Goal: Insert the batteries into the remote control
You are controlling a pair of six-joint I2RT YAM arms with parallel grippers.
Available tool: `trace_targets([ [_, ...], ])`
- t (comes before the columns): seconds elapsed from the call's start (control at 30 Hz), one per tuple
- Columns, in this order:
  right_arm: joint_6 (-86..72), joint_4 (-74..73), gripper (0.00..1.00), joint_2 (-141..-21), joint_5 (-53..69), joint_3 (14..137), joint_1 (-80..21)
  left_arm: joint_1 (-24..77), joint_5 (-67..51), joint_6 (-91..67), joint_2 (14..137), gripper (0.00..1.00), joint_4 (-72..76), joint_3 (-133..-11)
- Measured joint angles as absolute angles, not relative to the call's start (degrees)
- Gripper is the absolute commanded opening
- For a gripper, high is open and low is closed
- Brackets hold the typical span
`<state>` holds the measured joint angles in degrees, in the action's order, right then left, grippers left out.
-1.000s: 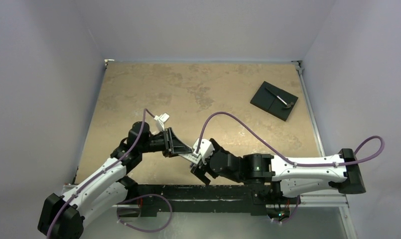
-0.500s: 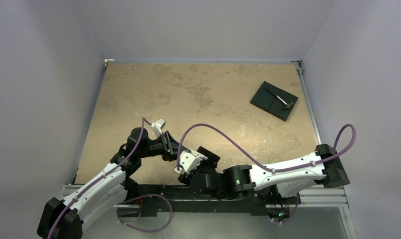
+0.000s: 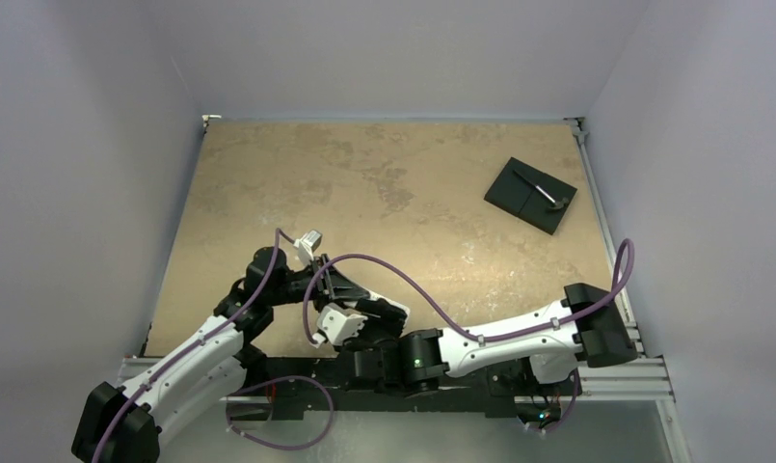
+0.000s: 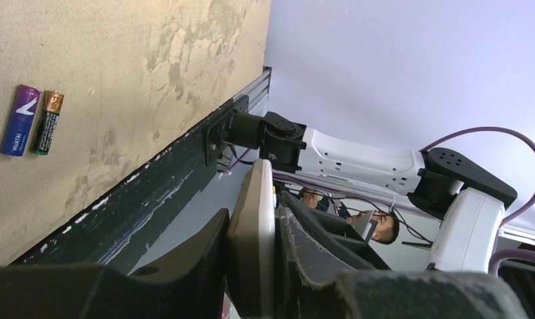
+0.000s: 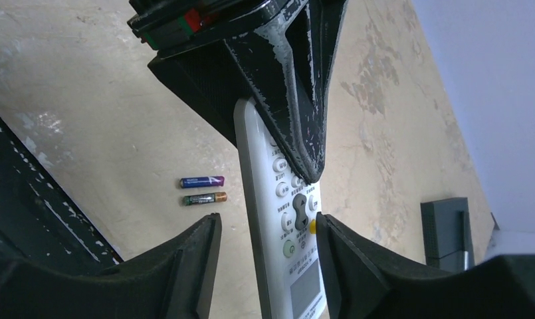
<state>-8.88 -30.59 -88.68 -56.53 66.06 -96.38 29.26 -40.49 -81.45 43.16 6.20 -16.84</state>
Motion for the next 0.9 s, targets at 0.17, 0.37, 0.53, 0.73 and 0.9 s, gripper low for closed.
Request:
trace_targets([
  [0.17,-9.3,-33.78,0.41,-90.04,-57.89,67.46,-96.77,29.26,-40.86,-81.43,43.31,0.0,6.11,-16.84],
  [0.37,-9.58,-35.79,0.27,-90.91,-59.07,68.55,-97.14,29.26,-41.21,-81.62,43.48,0.0,5.91,-16.84],
  [0.53,-9.72,-36.75,0.12,-92.09,-59.64,69.41,-97.3,29.26,-41.36,-81.71,43.55,0.0,5.58,-16.84],
  [0.73,-10.26,-37.71,0.0,-93.43,-60.71,70.19,-97.49,29.12,-41.41,-81.49,43.59,0.0,5.1,-16.84],
  [0.9,-11.14,-38.02,0.0,-93.49,-60.75,70.24,-97.51,28.99,-41.8,-81.47,43.94,0.05,5.06,-16.84],
])
